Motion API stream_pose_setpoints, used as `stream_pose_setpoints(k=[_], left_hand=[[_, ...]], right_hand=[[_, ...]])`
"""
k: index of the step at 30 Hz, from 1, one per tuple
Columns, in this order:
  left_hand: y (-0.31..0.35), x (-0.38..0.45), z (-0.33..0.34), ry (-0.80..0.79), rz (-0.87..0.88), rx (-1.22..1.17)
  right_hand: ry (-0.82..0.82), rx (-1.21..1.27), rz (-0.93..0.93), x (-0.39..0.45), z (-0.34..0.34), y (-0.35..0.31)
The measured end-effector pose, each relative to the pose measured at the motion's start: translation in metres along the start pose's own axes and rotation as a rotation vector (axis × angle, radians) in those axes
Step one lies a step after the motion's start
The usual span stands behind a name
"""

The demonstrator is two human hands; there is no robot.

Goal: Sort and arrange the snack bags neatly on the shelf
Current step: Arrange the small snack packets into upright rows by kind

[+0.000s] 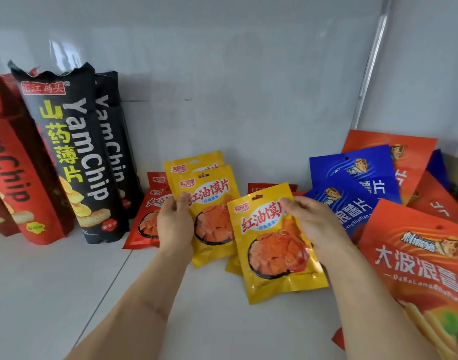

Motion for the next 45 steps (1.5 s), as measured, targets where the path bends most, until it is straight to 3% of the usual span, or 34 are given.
stream_pose_setpoints(k=[9, 19, 24, 31, 35, 43, 45], left_hand=[[-0.020, -0.020, 0.032, -0.183, -0.212, -0.248], [-0.015, -0.022, 0.042, -0.287, -0.150, -0.152], [-0.012, -0.004, 0.023, -0.195, -0.118, -0.145], [-0.014, 0.000, 0.022, -0.178, -0.108, -0.130], [-0.015, 0.002, 0.022, -0.177, -0.101, -0.115], [-0.018, 0.001, 0.022, -0.161, -0.097, -0.109], [-0.017, 0.001, 0.021, -0.158, -0.102, -0.116]], right_hand=[[0.048, -0.117, -0.115, -0.001, 0.039, -0.008], [0.065, -0.228, -0.093, -0.002, 0.048, -0.005], [0.132, -0.740, -0.047, -0.005, 0.016, -0.013], [0.139, -0.993, 0.129, -0.009, -0.017, -0.004], [0.137, -0.959, 0.177, -0.009, -0.025, 0.001], [0.310, -0.335, 0.104, -0.009, -0.026, -0.002], [0.292, -0.389, 0.119, -0.008, -0.024, 0.003]])
Point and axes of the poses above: each hand's wrist, its own x-axis towards the middle knuckle, its own z-axis out of the palm, y = z × x, the point moved 9 cm from there along x, towards the middle knuckle, and after that the axes turned 1 degree about -y, right-handed, at the moved point
